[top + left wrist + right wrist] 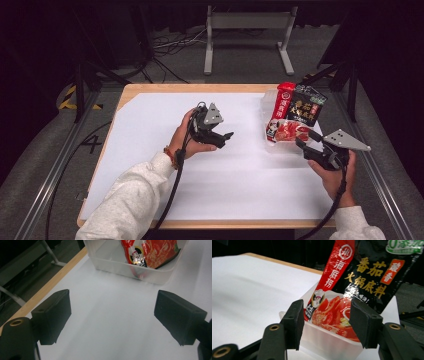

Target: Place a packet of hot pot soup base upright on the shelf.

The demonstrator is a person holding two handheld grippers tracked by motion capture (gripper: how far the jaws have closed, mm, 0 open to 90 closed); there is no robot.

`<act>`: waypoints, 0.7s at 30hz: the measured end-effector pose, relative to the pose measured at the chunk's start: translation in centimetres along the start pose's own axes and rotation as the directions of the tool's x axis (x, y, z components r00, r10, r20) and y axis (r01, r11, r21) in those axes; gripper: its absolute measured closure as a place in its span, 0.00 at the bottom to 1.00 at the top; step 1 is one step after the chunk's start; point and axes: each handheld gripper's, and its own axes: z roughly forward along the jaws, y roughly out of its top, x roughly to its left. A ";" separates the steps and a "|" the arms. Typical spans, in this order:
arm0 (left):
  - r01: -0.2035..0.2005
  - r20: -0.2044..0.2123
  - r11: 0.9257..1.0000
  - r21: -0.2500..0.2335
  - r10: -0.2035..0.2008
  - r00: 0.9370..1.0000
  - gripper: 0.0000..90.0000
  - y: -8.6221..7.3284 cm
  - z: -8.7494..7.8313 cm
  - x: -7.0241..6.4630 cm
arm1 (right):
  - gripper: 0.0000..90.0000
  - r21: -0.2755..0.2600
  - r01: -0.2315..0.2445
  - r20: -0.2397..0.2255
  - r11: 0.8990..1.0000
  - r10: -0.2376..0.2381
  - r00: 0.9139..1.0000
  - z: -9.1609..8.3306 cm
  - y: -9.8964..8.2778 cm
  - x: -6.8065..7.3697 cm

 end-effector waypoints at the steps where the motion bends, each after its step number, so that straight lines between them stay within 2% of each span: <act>1: -0.003 0.000 1.000 0.002 0.003 1.000 0.16 -0.2 -0.2 0.0 | 0.50 0.002 0.003 -0.003 1.000 -0.003 1.000 0.0 0.0 0.1; 10: -0.016 -0.014 1.000 0.026 0.016 1.000 0.15 -1.7 -1.8 0.2 | 0.45 0.030 0.069 -0.041 0.997 -0.068 0.997 -0.1 -0.2 1.3; 17: -0.051 -0.030 0.997 0.056 0.053 0.998 0.12 -3.1 -3.3 0.2 | 0.40 0.050 0.108 -0.065 0.993 -0.104 0.992 -0.2 -0.3 1.9; 21: -0.044 -0.040 0.997 0.064 0.047 0.998 0.12 -3.7 -4.0 0.2 | 0.39 0.057 0.126 -0.068 0.990 -0.122 0.990 -0.3 -0.3 2.1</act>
